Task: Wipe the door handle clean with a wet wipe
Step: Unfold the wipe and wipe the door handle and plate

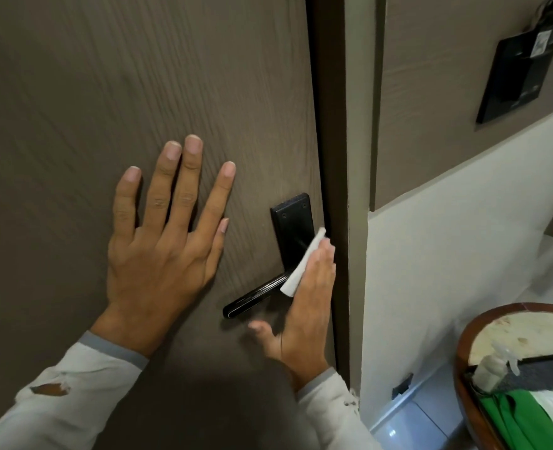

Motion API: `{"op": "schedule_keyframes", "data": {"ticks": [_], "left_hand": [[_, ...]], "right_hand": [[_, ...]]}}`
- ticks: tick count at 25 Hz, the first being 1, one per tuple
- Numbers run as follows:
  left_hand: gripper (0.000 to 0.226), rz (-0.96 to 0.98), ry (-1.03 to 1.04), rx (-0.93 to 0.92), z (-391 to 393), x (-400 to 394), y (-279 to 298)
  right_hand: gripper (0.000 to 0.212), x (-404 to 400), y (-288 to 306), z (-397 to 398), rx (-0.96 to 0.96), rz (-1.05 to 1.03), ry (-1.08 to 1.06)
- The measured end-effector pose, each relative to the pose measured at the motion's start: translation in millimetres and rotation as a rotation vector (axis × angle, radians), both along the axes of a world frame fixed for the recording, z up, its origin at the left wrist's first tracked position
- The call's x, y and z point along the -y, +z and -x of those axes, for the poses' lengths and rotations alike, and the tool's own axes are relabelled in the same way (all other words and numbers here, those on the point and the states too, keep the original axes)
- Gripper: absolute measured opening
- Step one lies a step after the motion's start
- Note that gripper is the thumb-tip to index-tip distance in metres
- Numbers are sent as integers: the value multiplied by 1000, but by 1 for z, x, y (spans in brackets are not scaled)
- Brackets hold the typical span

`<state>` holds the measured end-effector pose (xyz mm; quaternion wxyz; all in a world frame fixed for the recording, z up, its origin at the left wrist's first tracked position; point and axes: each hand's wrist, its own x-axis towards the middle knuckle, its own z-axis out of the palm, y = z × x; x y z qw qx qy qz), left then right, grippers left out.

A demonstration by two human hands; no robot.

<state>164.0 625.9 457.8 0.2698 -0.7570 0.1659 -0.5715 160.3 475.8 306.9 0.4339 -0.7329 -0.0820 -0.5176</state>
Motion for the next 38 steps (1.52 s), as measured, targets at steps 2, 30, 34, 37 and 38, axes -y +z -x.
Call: {"op": "schedule_keyframes", "data": {"ticks": [2,30,34,37,38], "left_hand": [[62,-9,9,0,1,2,0],[63,9,27,3,1,2,-1],[63,5,27,9,1,3,-1],[63,10,27,14,1,3,-1],[63,18,27,10,1,3,-2]], "right_hand": [[104,0,-2,5,20,36,-5],[100,-16,-24,7,-175,-150,64],[96,-11,-41,16,-176,-26,-51],[87,-1,-45,21,-142,-25,-22],[86,0,-43,21,-128,-60,-4]]}}
